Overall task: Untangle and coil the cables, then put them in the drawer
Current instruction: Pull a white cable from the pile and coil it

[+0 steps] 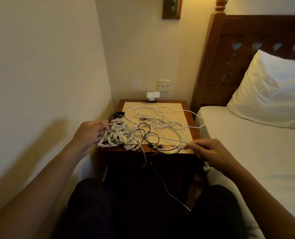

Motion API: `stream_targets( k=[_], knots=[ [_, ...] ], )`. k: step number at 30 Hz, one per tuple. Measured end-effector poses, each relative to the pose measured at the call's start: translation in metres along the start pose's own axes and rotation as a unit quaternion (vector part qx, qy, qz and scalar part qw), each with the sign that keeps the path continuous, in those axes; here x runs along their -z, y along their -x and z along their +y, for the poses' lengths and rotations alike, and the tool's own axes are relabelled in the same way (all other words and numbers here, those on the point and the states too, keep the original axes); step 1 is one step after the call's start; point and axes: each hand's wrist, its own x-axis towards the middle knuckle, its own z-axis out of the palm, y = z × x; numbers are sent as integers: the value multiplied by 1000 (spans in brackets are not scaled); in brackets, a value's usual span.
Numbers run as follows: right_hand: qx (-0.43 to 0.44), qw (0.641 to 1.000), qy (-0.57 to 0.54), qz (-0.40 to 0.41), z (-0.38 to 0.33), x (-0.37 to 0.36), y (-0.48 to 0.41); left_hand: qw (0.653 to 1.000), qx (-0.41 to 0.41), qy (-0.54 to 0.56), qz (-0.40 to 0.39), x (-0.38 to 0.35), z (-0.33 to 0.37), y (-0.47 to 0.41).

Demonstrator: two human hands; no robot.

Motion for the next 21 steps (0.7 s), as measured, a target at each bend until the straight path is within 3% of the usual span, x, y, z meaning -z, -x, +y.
stream_targets(
  k=[2,4,7,9,11,14,19,21],
  knots=[
    [-22,996,-79,-29,-16,1,10,996,-1,-81,33,0,-17,-11],
    [-33,992,-86,-92,-23,2,14,993,-2,-103,58,0,-25,-18],
    [-13,981,148,-127,-9,-1,5,998,5,-34,44,2,-8,-14],
    [-29,961,267,-61,20,-4,-6,999,5,-6,-38,-1,17,7],
    [-77,956,284,12,51,-8,-13,987,4,-59,-151,-10,40,39],
    [-105,947,301,41,81,-19,-23,951,1,-113,-289,-33,61,80],
    [28,951,303,56,84,-41,-31,935,-3,9,-355,-43,74,95],
    [39,951,302,53,82,-40,-33,935,-11,49,-352,-40,72,91]
  ],
)
